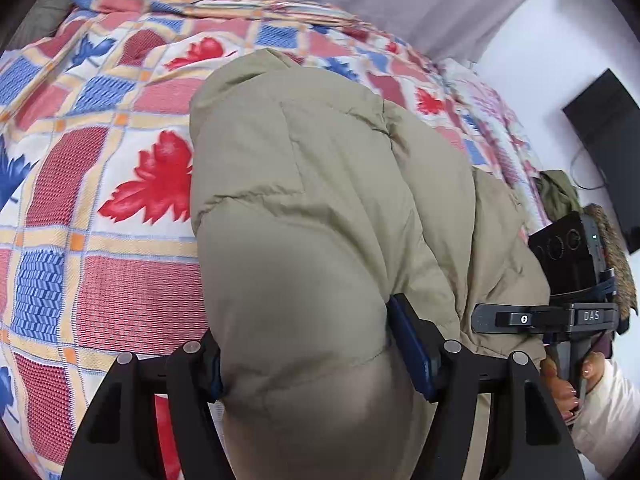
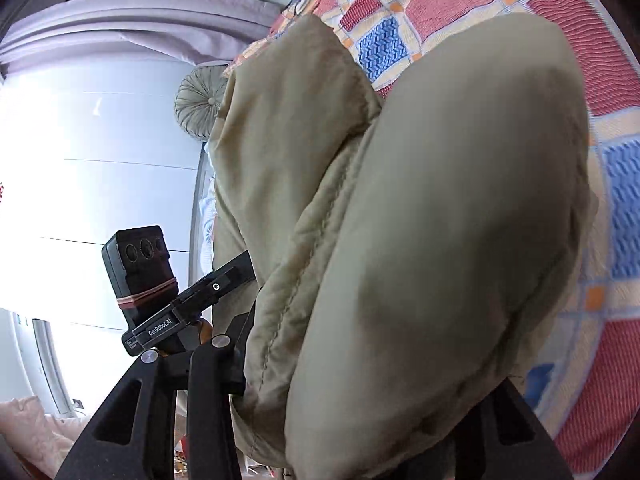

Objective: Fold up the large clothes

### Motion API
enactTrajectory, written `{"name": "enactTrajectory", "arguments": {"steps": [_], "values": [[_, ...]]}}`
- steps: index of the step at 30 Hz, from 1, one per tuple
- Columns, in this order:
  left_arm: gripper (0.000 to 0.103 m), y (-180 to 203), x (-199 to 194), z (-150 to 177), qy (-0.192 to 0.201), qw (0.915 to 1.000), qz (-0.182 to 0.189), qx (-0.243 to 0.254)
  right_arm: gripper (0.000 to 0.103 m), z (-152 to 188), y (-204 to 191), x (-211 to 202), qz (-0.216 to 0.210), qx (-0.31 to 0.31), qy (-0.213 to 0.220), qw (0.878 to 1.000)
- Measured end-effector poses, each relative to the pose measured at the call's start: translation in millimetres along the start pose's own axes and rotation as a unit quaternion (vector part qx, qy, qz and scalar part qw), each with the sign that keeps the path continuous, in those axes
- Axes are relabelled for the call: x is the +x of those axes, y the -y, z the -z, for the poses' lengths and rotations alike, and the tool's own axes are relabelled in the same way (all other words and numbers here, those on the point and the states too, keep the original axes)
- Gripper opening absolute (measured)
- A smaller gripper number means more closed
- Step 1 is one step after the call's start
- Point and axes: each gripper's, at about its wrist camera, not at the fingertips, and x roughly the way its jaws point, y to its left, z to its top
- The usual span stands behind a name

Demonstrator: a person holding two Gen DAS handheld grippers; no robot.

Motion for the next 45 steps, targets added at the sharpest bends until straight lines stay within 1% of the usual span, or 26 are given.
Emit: {"name": "enactTrajectory", "arguments": {"steps": [3, 4, 7, 9, 10, 11, 13, 14, 18, 20, 23, 24, 25, 26, 28, 30, 32, 34, 35, 36, 38, 39, 40, 43, 44, 45], "values": [[0.070, -23.4, 26.0, 13.3, -0.016, 0.9993, -0.027, -0.020, 0.046, -2.2, 15.4, 14.4, 0.025, 0.008, -0.014, 1.000], [0.072, -29.6, 34.9, 18.7, -0.019, 0.9989, -0.032, -0.029, 0.046, -2.9, 21.8, 18.2, 0.036, 0.011, -0.018, 0.999], [0.076, -39.5, 46.3, 28.7, -0.017, 0.9979, -0.040, -0.048, 0.046, 1.6, 42.2, 24.1, 0.065, 0.034, -0.021, 0.997], [0.077, -39.4, 48.1, 33.6, -0.016, 0.9975, -0.050, -0.048, 0.049, 4.7, 51.4, 18.7, 0.075, 0.053, -0.018, 0.996], [0.077, -38.0, 47.3, 35.1, -0.015, 0.9972, -0.057, -0.046, 0.053, 8.4, 54.4, 9.7, 0.087, 0.062, -0.015, 0.994], [0.077, -36.1, 45.8, 35.6, -0.015, 0.9968, -0.066, -0.043, 0.060, 6.7, 55.0, 5.4, 0.103, 0.071, -0.010, 0.992], [0.077, -29.5, 38.2, 36.7, -0.016, 0.9959, -0.084, -0.030, 0.062, 9.9, 57.1, -11.2, 0.138, 0.081, 0.004, 0.987], [0.077, -25.0, 30.7, 37.2, -0.012, 0.9954, -0.093, -0.020, 0.062, 19.7, 51.2, -5.4, 0.157, 0.078, 0.013, 0.985], [0.077, -19.4, -8.5, 31.2, 0.034, 0.9947, -0.097, 0.010, 0.061, 39.8, 28.3, -36.7, 0.212, 0.046, 0.030, 0.976], [0.077, -21.1, -22.7, 19.6, 0.059, 0.9932, -0.099, 0.018, 0.052, 60.8, 14.4, -50.5, 0.247, 0.010, 0.042, 0.968], [0.077, -22.6, -21.9, -5.2, 0.068, 0.9920, -0.103, 0.028, 0.049, 74.4, -11.0, -56.4, 0.290, -0.040, 0.057, 0.955], [0.077, -22.5, -17.0, -12.0, 0.069, 0.9917, -0.103, 0.032, 0.048, 78.0, -16.3, -59.7, 0.294, -0.045, 0.064, 0.953], [0.077, -22.0, -8.4, -19.0, 0.068, 0.9914, -0.105, 0.036, 0.044, 71.8, -25.1, -62.9, 0.294, -0.047, 0.070, 0.952], [0.077, -21.2, 0.5, -24.2, 0.063, 0.9916, -0.107, 0.037, 0.044, 58.8, -28.6, -65.9, 0.288, -0.045, 0.079, 0.953], [0.077, -17.2, 20.8, -29.8, 0.044, 0.9935, -0.099, 0.035, 0.043, 54.0, -48.3, -55.7, 0.271, -0.042, 0.089, 0.958], [0.077, -7.3, 38.1, -30.2, 0.036, 0.9932, -0.104, 0.036, 0.043, 56.7, -68.2, -51.3, 0.274, -0.056, 0.094, 0.955], [0.077, 4.1, 51.6, -28.2, 0.030, 0.9939, -0.101, 0.033, 0.043, 53.9, -94.0, -23.8, 0.296, -0.074, 0.103, 0.947], [0.077, 19.8, 63.9, -27.1, 0.026, 0.9934, -0.104, 0.039, 0.043, 46.4, -113.7, 1.0, 0.341, -0.086, 0.117, 0.929], [0.077, 27.6, 68.7, -26.7, 0.025, 0.9923, -0.112, 0.047, 0.043, 49.1, -114.8, 0.2, 0.363, -0.085, 0.121, 0.920], [0.077, 35.6, 74.5, -26.3, 0.024, 0.9905, -0.123, 0.057, 0.043, 50.8, -113.0, -0.6, 0.363, -0.078, 0.121, 0.921], [0.077, 44.4, 84.0, -26.1, 0.019, 0.9878, -0.139, 0.067, 0.043, 55.0, -103.2, 1.1, 0.319, -0.052, 0.105, 0.941], [0.077, 45.9, 86.9, -26.4, 0.017, 0.9876, -0.141, 0.066, 0.043, 59.1, -99.4, 5.2, 0.305, -0.048, 0.094, 0.946], [0.077, 46.4, 88.9, -26.7, 0.015, 0.9874, -0.144, 0.064, 0.043, 64.1, -96.9, 12.4, 0.301, -0.053, 0.080, 0.949], [0.077, 45.9, 89.1, -26.6, 0.014, 0.9878, -0.144, 0.059, 0.043, 75.1, -84.1, 33.4, 0.298, -0.056, 0.045, 0.952], [0.077, 45.7, 89.1, -26.7, 0.015, 0.9875, -0.144, 0.061, 0.043, 76.8, -76.4, 42.2, 0.315, -0.054, 0.035, 0.947], [0.077, 45.6, 89.4, -26.8, 0.015, 0.9872, -0.146, 0.063, 0.043, 76.7, -68.7, 48.1, 0.341, -0.054, 0.031, 0.938]]}}
